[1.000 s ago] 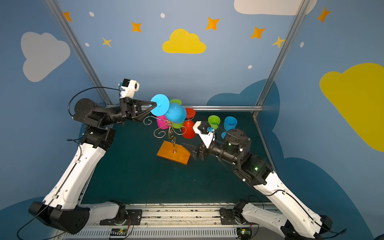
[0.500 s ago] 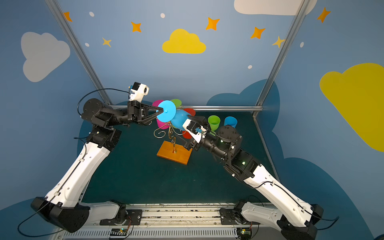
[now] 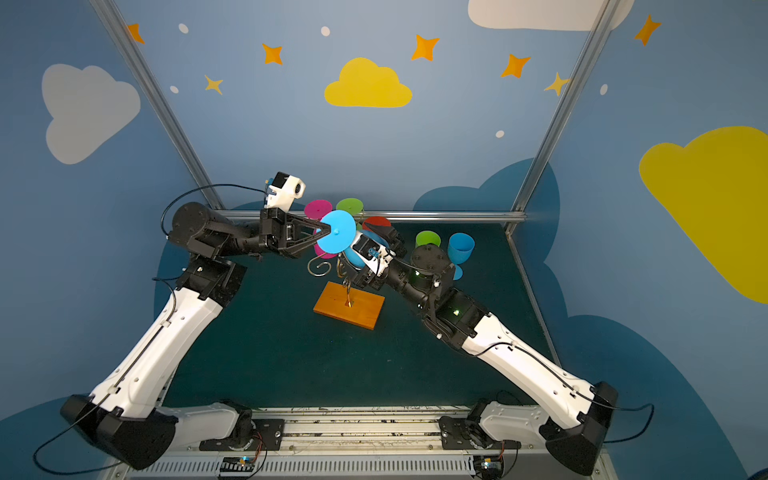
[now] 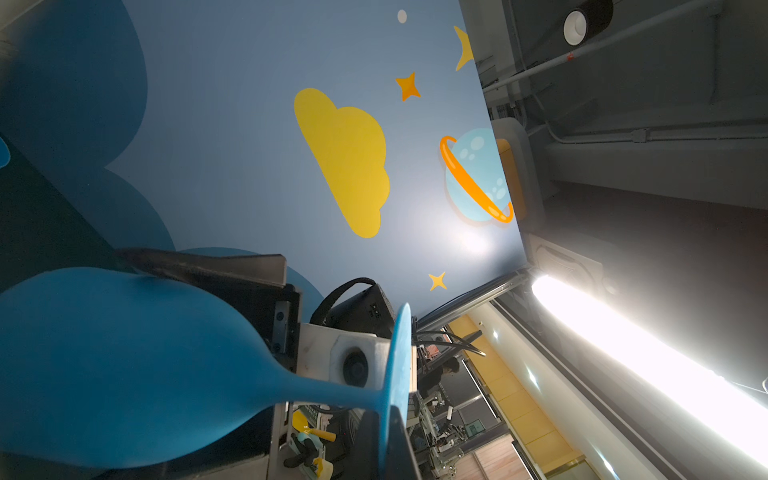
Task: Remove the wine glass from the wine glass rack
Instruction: 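Bring the blue glass over the rack while the right gripper reaches its bowl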
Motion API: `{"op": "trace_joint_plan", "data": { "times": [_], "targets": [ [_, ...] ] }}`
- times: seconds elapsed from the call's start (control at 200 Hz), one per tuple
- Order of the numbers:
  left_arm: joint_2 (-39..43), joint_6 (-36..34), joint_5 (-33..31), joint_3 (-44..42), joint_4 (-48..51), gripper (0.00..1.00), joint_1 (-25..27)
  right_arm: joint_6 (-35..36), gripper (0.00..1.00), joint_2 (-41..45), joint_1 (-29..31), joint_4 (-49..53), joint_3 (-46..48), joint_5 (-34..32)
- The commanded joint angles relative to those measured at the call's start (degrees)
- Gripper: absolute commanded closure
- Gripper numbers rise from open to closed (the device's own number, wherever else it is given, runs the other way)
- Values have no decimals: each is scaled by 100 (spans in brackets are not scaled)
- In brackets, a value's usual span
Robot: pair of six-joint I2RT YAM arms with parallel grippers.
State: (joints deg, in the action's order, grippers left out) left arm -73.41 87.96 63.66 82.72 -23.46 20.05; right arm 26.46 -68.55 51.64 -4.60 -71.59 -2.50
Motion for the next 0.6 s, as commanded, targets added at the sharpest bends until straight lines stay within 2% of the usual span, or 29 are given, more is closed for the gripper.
{"op": "trace_joint_plan", "data": {
  "times": [0.0, 0.12, 0.295, 0.401, 0.441, 0.491, 0.596],
  "targets": [
    [185, 30, 106, -11, -272, 97, 23, -142, 12, 49, 15, -269, 96, -161],
    [201, -14, 86, -27, -232, 97, 12, -281, 17, 168, 5, -253, 187, -98],
    [163, -30, -22, -87, -273, 97, 12, -468, 37, 353, 14, -82, 284, 16],
    [147, -133, -135, -131, -281, 96, -6, -632, 42, 485, 14, 90, 331, 10],
    [171, -314, -206, -166, -241, 90, -12, -728, 45, 537, 14, 247, 296, -4],
    [236, -692, -302, -197, 24, 72, -28, -846, 48, 614, 15, 479, 241, -37],
    [432, -1856, -626, -197, 949, 51, -90, -1464, 53, 843, 14, 1180, 80, -311]
  ]
}}
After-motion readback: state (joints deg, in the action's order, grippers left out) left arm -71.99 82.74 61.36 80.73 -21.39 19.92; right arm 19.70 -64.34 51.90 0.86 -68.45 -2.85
